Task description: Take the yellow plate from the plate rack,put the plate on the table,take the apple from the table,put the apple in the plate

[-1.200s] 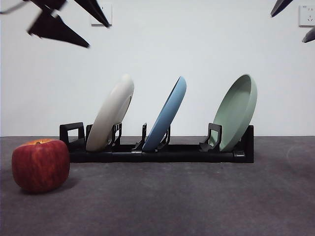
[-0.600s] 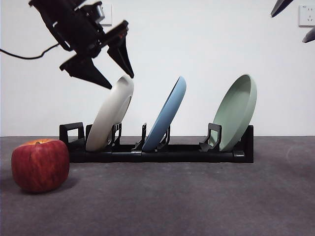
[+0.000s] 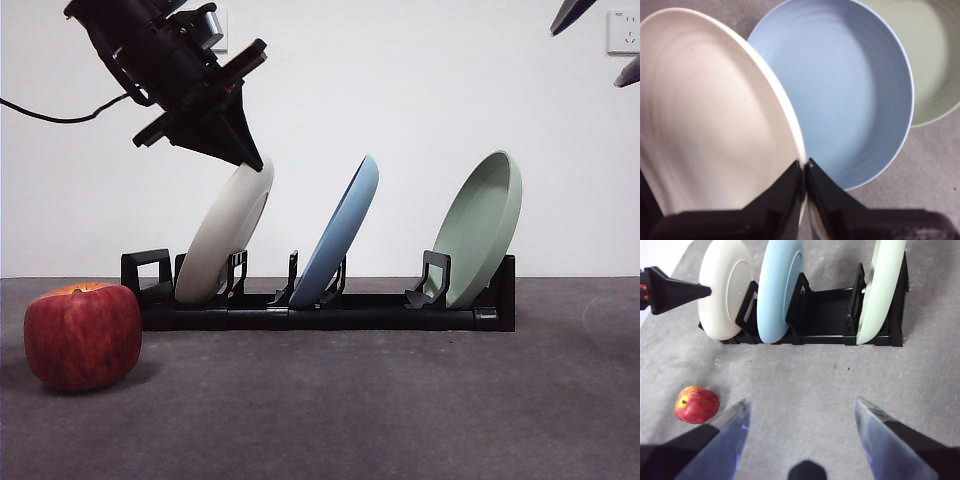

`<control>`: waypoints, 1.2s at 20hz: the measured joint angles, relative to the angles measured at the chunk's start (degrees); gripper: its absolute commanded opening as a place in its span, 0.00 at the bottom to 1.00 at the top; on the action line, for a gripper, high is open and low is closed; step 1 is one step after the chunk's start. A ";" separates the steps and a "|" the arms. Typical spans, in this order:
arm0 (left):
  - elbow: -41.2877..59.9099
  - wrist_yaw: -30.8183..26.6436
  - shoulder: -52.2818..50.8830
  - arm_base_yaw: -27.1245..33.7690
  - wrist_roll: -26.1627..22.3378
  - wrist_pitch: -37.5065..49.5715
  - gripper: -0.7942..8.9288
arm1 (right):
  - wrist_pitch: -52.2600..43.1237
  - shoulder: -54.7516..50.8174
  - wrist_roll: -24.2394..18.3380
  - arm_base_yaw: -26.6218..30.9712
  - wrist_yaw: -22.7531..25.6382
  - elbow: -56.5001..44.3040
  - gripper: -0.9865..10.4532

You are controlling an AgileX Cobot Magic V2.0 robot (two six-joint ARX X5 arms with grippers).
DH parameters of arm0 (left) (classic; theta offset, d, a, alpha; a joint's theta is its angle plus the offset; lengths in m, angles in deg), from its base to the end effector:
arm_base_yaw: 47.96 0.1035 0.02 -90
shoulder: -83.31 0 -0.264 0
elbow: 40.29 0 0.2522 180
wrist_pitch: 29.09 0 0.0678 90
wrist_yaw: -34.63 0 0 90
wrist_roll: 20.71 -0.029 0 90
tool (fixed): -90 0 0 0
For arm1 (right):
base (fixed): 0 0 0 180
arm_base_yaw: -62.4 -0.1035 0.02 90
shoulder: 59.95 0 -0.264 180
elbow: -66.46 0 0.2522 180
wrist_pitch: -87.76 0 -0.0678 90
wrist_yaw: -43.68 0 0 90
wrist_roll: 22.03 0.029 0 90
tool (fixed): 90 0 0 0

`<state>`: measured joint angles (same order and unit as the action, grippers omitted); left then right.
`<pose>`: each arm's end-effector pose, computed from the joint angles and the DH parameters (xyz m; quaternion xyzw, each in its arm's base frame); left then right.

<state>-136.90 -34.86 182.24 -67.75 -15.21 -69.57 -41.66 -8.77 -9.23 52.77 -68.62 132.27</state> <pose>0.3566 -0.1391 0.2896 -0.0442 0.3798 -0.3029 0.8730 0.1708 0.0401 0.3173 0.1358 0.3340 0.2258 0.9050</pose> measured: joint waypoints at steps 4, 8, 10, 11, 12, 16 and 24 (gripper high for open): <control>0.00 0.15 -4.85 0.00 0.07 -4.26 0.07 | 0.00 0.00 0.00 0.00 0.00 0.00 0.39; 0.02 2.67 -13.62 0.00 -0.07 -8.39 0.07 | 0.00 0.00 0.00 0.00 0.02 0.00 0.39; 0.00 6.71 -19.15 0.00 -0.31 -10.21 0.07 | 0.00 0.00 0.00 0.02 0.04 0.00 0.39; 0.00 9.07 -22.01 -0.31 -0.37 -11.21 0.07 | -0.02 -0.02 0.00 0.00 0.09 0.00 0.39; 0.00 11.23 -24.85 -0.92 -0.42 -11.69 0.07 | 0.00 -0.02 0.00 0.02 0.09 0.00 0.39; 0.00 16.33 -35.50 -4.94 -0.81 -17.11 0.07 | 0.00 -0.02 0.02 0.02 0.20 0.00 0.39; -0.09 -5.11 -36.94 -23.74 -5.95 -37.51 0.07 | -2.10 -0.13 0.00 0.02 0.22 0.17 0.39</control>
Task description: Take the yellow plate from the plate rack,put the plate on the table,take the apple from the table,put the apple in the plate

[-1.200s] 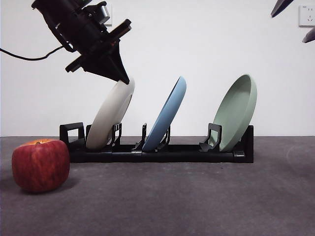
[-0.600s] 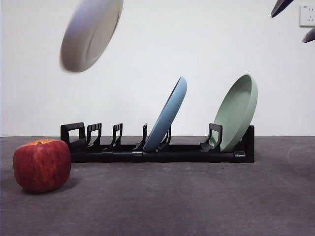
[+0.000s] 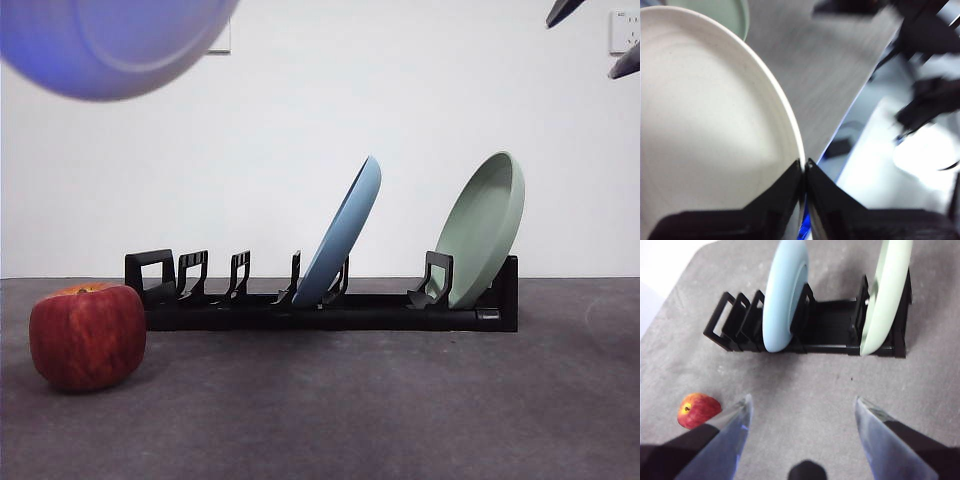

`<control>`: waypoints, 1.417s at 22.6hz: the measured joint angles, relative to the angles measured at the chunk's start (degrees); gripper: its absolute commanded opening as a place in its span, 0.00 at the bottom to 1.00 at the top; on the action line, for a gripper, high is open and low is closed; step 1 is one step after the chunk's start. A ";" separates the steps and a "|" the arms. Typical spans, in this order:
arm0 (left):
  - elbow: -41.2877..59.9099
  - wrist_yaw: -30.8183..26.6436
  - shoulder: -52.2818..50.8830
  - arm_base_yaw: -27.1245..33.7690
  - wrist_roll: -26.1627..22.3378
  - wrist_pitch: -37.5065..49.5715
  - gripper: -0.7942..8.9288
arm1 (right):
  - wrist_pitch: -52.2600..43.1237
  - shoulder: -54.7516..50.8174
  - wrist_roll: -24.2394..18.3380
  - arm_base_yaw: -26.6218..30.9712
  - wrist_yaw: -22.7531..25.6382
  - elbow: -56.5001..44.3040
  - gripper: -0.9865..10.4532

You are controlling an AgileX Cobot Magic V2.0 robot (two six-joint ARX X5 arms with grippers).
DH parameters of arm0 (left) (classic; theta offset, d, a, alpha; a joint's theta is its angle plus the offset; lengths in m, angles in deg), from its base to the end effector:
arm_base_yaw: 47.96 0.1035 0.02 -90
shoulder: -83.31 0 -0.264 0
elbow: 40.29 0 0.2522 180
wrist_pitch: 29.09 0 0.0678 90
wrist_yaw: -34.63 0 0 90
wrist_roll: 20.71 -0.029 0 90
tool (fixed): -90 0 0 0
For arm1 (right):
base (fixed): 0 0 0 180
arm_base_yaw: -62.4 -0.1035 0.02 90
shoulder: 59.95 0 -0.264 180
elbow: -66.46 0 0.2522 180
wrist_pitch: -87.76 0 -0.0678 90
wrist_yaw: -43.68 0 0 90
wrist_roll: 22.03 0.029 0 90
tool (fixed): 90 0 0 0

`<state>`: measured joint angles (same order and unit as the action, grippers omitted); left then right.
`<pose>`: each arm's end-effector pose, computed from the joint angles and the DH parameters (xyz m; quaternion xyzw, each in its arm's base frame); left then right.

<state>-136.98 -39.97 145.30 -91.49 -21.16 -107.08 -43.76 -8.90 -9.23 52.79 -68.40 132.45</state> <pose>0.1202 -0.1248 0.4145 0.0928 0.3560 -0.4586 0.8089 0.1723 0.0402 0.3215 0.1338 0.3142 0.2278 0.9119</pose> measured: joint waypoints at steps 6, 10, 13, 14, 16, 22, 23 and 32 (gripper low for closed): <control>0.00 -13.66 12.59 -15.52 0.04 4.74 0.07 | -0.04 -0.07 0.00 0.00 0.00 4.72 0.39; 0.00 -17.42 25.03 -20.41 0.04 8.22 0.07 | -0.02 -0.13 0.00 0.00 0.00 7.82 0.39; 0.00 -19.76 34.45 -21.84 0.04 10.88 0.07 | -0.02 -0.31 0.00 0.00 0.00 9.86 0.39; 0.00 -20.72 37.16 -21.92 0.04 12.20 0.07 | -0.04 -0.37 0.00 0.00 0.00 10.36 0.39; 0.00 -22.45 41.07 -21.92 0.04 14.64 0.07 | -0.09 -0.50 0.00 0.00 0.00 10.84 0.39; 0.00 -25.46 48.41 -21.90 0.04 18.58 0.07 | -0.04 -0.79 0.00 0.00 0.00 10.88 0.39; 0.00 -25.51 49.00 -21.94 0.04 18.58 0.07 | -0.02 -0.79 0.00 0.00 0.00 10.88 0.39; 0.00 -23.10 49.64 -22.29 0.07 17.20 0.35 | -0.07 -0.81 -0.35 0.07 0.00 10.88 0.39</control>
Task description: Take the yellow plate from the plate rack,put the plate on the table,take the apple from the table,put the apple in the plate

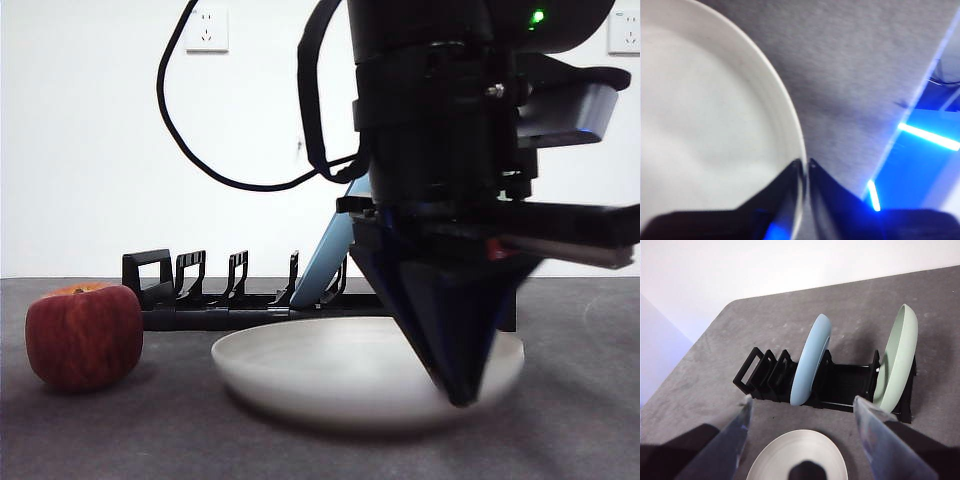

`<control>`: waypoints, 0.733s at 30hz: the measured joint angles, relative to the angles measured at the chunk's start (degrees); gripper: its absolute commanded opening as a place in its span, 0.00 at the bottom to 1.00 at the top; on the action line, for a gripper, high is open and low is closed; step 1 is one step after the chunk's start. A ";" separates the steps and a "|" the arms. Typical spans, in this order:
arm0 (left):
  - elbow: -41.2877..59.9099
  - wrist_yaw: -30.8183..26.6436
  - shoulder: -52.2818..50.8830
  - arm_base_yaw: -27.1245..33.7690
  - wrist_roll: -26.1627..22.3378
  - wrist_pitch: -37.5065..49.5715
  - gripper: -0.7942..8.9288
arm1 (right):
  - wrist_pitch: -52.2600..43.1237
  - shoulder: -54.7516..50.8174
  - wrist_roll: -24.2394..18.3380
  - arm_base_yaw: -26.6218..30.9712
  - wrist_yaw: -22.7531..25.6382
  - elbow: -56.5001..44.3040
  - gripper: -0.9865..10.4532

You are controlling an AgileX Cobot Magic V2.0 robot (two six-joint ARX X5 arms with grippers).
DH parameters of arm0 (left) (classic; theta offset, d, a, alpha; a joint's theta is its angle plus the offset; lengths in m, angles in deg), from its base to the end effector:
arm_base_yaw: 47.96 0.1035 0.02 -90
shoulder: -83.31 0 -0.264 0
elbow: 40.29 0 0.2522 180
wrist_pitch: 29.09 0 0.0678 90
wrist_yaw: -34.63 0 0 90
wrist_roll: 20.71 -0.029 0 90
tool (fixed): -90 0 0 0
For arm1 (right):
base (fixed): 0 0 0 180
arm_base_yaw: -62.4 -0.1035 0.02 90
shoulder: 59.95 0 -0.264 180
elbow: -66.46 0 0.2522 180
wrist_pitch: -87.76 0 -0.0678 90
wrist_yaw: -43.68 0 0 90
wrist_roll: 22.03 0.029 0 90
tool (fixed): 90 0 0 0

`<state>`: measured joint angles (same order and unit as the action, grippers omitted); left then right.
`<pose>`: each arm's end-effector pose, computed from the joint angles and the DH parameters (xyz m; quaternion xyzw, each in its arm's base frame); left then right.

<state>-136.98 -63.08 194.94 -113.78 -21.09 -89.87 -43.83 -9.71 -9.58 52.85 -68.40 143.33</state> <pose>0.1612 -0.3494 0.1903 0.3696 0.4904 -0.3851 0.6889 0.1604 0.0380 0.3844 0.1229 0.2157 0.2457 0.9370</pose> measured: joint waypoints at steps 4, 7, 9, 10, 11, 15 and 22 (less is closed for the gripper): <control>0.00 -0.50 -0.79 0.00 0.15 -0.98 0.34 | 0.00 0.00 -0.07 0.04 0.00 0.00 0.39; 0.02 -3.19 -4.15 0.00 0.85 -1.40 0.34 | -0.17 0.00 -0.04 0.09 -0.02 0.00 0.39; 0.02 -4.98 -8.13 0.02 1.33 -1.20 0.34 | -0.63 0.00 -0.07 0.09 -0.02 0.00 0.39; 0.02 -5.99 -10.73 0.02 1.60 -0.92 0.34 | -0.74 0.00 -0.04 0.09 -0.04 0.00 0.39; 0.02 -7.19 -13.38 0.02 1.99 -0.57 0.34 | -0.83 0.00 -0.07 0.09 -0.11 0.00 0.39; 0.00 -13.29 -23.78 0.35 2.60 0.42 0.34 | -1.03 0.00 -0.07 -0.44 -0.33 0.00 0.39; 0.00 -26.95 -40.89 4.04 2.80 1.22 0.34 | -4.79 0.09 -0.07 -4.63 -0.50 0.00 0.39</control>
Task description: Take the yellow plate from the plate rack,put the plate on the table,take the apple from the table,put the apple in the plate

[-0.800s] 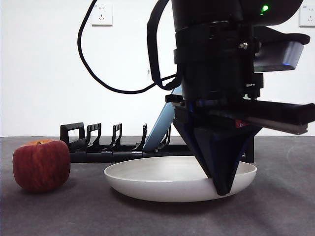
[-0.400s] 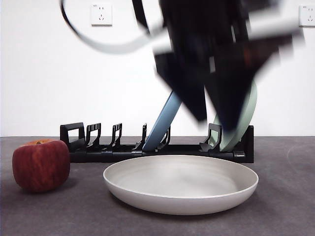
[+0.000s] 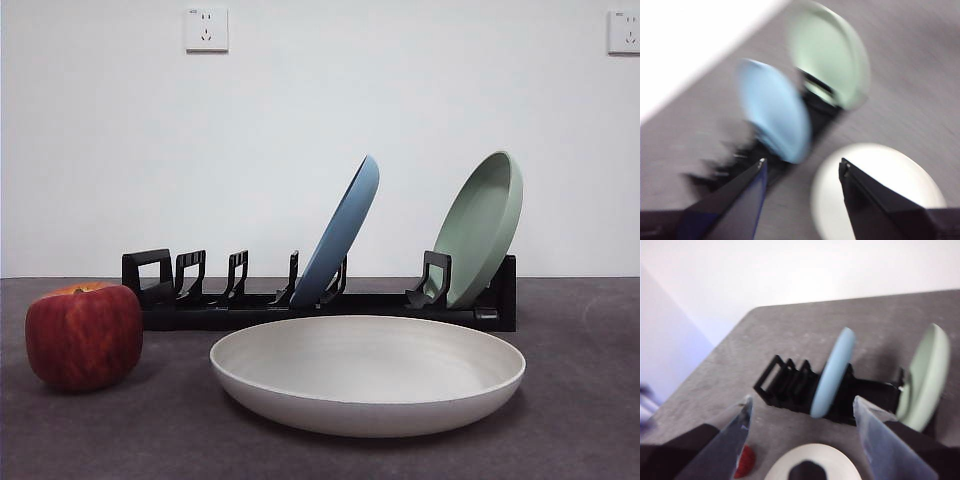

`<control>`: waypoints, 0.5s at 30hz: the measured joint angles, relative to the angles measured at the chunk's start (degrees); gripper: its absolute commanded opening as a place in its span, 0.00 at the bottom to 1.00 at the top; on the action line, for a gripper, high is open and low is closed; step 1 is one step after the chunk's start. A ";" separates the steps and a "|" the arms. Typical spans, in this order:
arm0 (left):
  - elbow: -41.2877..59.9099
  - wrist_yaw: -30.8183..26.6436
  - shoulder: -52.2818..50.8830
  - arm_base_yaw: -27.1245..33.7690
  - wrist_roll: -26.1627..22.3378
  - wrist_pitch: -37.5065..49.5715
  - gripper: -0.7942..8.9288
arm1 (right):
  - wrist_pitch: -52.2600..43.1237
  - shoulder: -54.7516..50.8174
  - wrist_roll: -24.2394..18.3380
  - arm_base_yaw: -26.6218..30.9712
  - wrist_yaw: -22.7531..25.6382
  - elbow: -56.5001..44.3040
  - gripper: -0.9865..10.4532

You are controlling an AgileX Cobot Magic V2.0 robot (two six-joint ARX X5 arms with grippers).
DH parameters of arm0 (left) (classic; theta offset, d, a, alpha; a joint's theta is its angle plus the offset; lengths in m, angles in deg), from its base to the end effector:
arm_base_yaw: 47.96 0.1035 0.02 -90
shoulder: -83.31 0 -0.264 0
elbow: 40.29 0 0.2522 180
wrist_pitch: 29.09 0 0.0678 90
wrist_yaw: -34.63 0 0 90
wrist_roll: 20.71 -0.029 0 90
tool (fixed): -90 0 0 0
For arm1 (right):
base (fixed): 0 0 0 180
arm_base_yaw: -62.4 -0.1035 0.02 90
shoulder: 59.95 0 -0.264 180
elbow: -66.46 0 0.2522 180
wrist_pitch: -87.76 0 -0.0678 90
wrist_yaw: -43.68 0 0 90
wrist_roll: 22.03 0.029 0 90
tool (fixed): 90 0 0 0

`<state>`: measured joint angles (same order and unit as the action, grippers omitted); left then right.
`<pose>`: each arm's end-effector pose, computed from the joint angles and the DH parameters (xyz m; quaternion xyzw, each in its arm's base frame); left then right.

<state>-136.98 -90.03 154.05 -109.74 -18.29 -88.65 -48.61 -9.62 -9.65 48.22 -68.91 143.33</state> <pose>0.1261 -0.2002 0.4123 0.1959 0.1973 -0.2203 0.9350 0.1597 0.0518 0.3916 0.1120 0.1810 0.2941 0.9318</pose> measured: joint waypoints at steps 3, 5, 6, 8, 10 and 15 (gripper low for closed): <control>0.02 -3.82 -7.15 2.51 0.07 -0.02 0.34 | -2.91 0.85 -0.02 -2.67 -2.29 0.00 0.39; 0.00 -5.66 -11.96 4.07 0.13 -0.02 0.34 | -4.17 2.32 0.00 -5.38 -3.13 0.33 0.43; 0.00 -6.21 -13.92 4.61 0.15 -0.04 0.34 | -4.13 3.28 0.00 -6.75 -3.19 0.79 0.46; 0.00 -7.28 -18.25 5.51 0.17 -0.20 0.34 | -4.17 6.19 -0.02 -10.14 -3.17 2.38 0.53; 0.00 -7.82 -21.42 5.81 0.17 -0.79 0.34 | -4.13 9.11 -0.24 -13.18 -3.17 4.07 0.54; -0.04 -8.52 -29.38 5.84 0.39 -3.52 0.34 | -1.86 18.60 -2.82 -21.62 -2.36 10.38 0.54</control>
<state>-137.03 -98.55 124.67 -103.90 -17.90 -92.17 -50.47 8.98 -12.47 26.60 -71.27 153.71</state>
